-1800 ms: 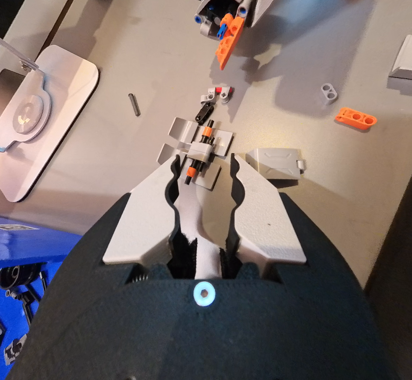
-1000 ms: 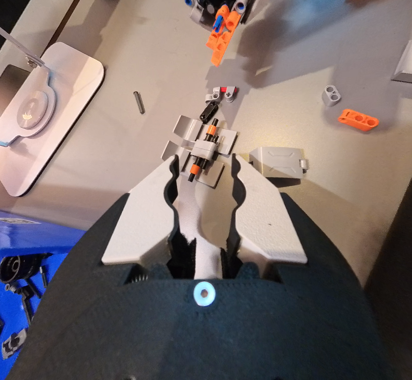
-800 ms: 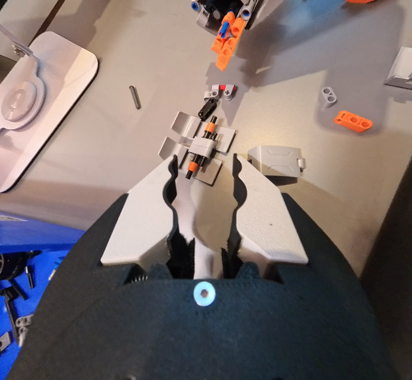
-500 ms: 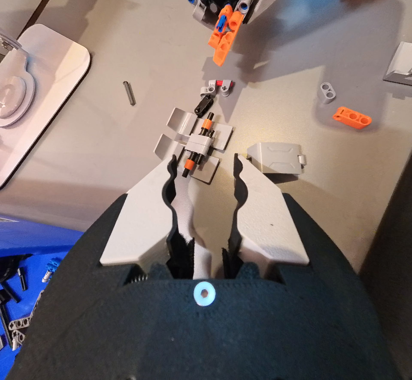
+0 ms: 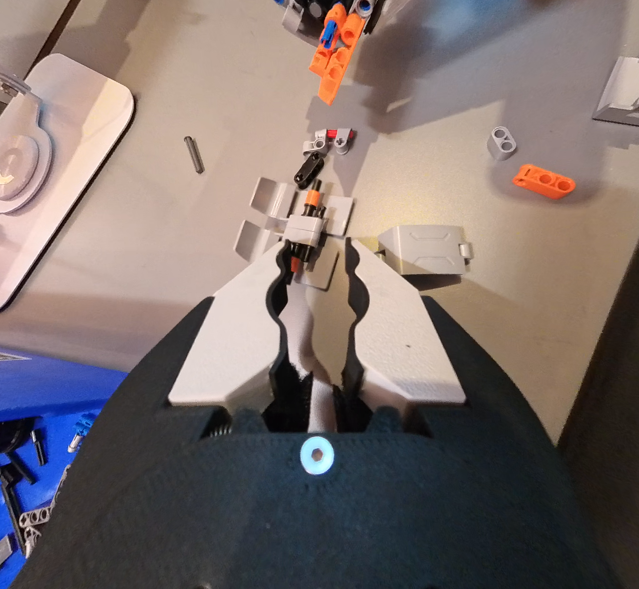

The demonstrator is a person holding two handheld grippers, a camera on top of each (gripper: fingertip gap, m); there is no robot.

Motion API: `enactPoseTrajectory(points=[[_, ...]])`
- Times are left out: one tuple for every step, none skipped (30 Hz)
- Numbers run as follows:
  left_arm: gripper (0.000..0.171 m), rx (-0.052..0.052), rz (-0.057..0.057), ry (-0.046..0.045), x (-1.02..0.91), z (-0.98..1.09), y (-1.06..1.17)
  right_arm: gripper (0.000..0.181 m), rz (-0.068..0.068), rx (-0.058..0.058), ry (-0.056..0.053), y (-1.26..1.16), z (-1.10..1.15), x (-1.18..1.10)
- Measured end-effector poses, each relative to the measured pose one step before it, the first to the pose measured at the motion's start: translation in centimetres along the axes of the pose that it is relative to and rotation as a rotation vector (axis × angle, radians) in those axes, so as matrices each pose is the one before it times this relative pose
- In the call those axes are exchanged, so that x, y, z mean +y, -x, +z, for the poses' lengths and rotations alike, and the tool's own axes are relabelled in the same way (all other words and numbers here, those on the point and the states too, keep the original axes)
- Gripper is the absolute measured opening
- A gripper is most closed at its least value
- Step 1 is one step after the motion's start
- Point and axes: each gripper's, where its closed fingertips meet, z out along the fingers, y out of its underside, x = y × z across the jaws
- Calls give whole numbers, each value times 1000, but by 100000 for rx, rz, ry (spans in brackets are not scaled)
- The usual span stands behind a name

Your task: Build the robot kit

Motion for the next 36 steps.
enactPoseTrajectory(points=[[27, 26, 37, 20, 3, 18, 10, 39, -57, -28, 58, 6, 2, 14], [26, 22, -33, -37, 1, 18, 13, 39, -59, -7, 57, 2, 2, 14], [26, -68, -41, -16, -2, 20, 18, 39, -25, 11, 7, 2, 6, 7], [25, -237, 101, 75, 1, 15, 32, 39, 6, -12, -34, -11, -1, -5], [24, -296, 273, 96, 4, 5, 31, 39, 8, -5, -31, 3, -6, 2], [23, -254, 221, 79, 2, 7, 22, 39, -1, -3, 8, 0, -1, 1], [23, -110, -143, 92, -4, 7, -1, 39, 4, -25, 30, -4, 0, 10], [23, 56, -334, 71, -7, 7, -7, 39, 10, -21, 22, 4, -2, 3], [23, 49, -31, -38, -19, 0, -13, 39, -17, -18, -3, 1, 0, 0], [23, -64, 76, 33, 5, 8, 5, 39, -33, 5, -22, -3, 2, -3], [23, -22, 22, 19, -7, 0, -16, 39, -29, 36, -33, -11, -11, -4], [22, 11, 24, -8, -8, 4, -6, 39, -11, 83, -92, -8, -9, -18], [22, -69, -30, 16, -4, 3, 1, 39, 42, 38, -111, -17, -18, -27], [22, -126, -53, 36, -8, 14, 21, 39, 53, 4, -33, -14, -15, -5], [21, -173, -78, 65, 12, -2, 32, 39, -9, 36, 13, -12, -7, 13], [20, -504, -530, 250, 27, -18, 86, 39, -7, 18, 52, -3, -4, 7], [17, -655, -885, 425, 63, -41, 156, 39, -9, 22, -1, -4, 0, 0], [16, -402, -894, 343, 60, -44, 120, 39, -31, 22, -36, -3, -6, -16], [15, -675, -1087, 525, 95, -67, 144, 39, -78, 56, -19, -9, -15, -8], [15, -1612, -1113, 922, 142, -72, 277, 39, -120, 140, -3, -21, -24, -17], [14, -1590, -678, 694, 131, -74, 232, 39, -92, 103, -24, -18, -36, -20], [14, -614, -749, 346, 83, -57, 72, 39, -6, 37, -59, -18, -29, -14], [14, -352, -1730, 341, 58, -57, 15, 39, 13, 33, -81, -8, -30, -22], [14, -291, -1925, 183, 28, -66, -38, 39, -54, 34, -28, -12, -12, -4], [15, -335, -1897, -92, 7, -63, -64, 39, -78, 20, 68, 10, -17, 4], [22, 393, -2160, 315, 53, -29, -192, 39, -87, 16, -1, -10, -22, -11], [28, 981, -1943, 810, 126, 15, -309, 39, -40, -49, -58, 19, -22, -31], [32, 736, -4, -405, -20, -83, -355, 39, -25, -111, -18, 16, -7, -14], [34, -26, 1231, -364, 18, -208, -238, 39, -59, -86, 147, 19, 1, 15], [36, -250, 1302, -765, -44, -268, -160, 39, -113, 18, 161, 7, 6, 22], [39, 544, 1144, -1200, -81, -285, -245, 39, -96, -11, 44, 21, -17, -5], [40, -239, -357, -265, 85, -248, -30, 39, -44, -30, -16, 6, -15, -25], [43, 54, -1312, 149, 193, -172, 31, 39, -76, -35, -58, 22, -25, -53], [45, 1135, -1654, -177, 190, -104, -77, 39, -170, 10, -110, 33, -27, -60], [45, 1518, -1609, -335, 199, -62, -135, 39, -243, 7, -101, 28, -28, -59], [47, 1297, -1150, -255, 176, -14, -151, 39, -215, -24, 30, 34, -7, -36]])
